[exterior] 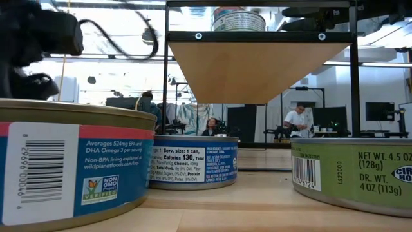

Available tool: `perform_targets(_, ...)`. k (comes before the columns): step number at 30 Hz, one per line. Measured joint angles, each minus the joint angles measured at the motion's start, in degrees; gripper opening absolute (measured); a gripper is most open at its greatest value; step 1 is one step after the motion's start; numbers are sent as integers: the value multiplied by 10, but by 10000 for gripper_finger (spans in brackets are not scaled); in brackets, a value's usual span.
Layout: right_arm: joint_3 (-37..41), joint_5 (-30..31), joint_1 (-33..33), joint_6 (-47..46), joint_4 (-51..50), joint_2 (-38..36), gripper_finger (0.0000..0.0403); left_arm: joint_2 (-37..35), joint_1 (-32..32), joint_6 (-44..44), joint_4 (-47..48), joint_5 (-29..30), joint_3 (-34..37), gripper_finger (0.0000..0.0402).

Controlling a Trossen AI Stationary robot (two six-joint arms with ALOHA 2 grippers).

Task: Stack canned seafood by type on shelf
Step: Stack the yellow and blue tuna can on the shelf on top of the blue tuna can

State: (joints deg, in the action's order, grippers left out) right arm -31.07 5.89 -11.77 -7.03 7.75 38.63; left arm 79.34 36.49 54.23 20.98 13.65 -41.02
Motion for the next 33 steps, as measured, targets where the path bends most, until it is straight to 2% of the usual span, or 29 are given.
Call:
perform_targets(7,0,0,0,0,0,0,243,7,0,0,-24,31,-2,320)
perform_targets(16,0,0,0,0,0,0,243,32,0,2,-21,14,0,320)
perform_targets(26,0,0,1,0,0,0,243,35,1,26,81,-3,3,320)
perform_targets(33,0,0,1,0,0,0,243,33,2,34,94,-16,1,320)
